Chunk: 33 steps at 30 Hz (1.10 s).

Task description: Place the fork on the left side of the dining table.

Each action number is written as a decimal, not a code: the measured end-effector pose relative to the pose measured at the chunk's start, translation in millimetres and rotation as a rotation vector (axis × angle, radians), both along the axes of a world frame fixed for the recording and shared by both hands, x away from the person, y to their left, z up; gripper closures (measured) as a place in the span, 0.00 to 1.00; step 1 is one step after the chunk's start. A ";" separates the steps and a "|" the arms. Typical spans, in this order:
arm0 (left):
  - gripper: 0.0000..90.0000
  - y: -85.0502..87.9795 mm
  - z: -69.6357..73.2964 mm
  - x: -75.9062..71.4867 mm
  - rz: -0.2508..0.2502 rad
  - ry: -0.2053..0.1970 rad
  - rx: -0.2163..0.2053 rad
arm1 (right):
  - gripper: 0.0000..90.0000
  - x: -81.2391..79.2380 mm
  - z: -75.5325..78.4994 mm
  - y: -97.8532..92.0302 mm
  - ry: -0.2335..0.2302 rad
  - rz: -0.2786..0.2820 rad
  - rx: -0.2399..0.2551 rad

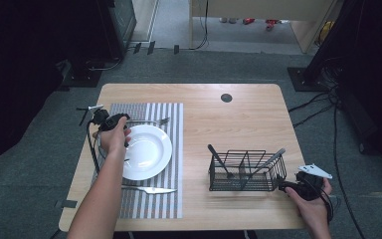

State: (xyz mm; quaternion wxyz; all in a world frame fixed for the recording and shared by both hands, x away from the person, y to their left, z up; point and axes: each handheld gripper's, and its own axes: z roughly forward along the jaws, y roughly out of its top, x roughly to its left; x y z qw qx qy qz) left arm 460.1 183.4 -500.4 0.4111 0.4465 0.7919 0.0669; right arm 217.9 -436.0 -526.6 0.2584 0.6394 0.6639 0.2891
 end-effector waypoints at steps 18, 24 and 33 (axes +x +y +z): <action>0.36 -2.7 25.9 -14.2 -0.132 -0.183 0.198 | 0.03 0.0 0.0 0.0 0.000 0.000 0.000; 0.16 -8.2 40.6 -25.5 -0.249 -0.252 0.276 | 0.03 0.0 0.0 0.0 0.000 0.000 0.000; 0.11 -12.4 59.4 -51.7 -0.376 -0.349 0.371 | 0.03 0.0 0.0 0.0 0.000 0.000 0.000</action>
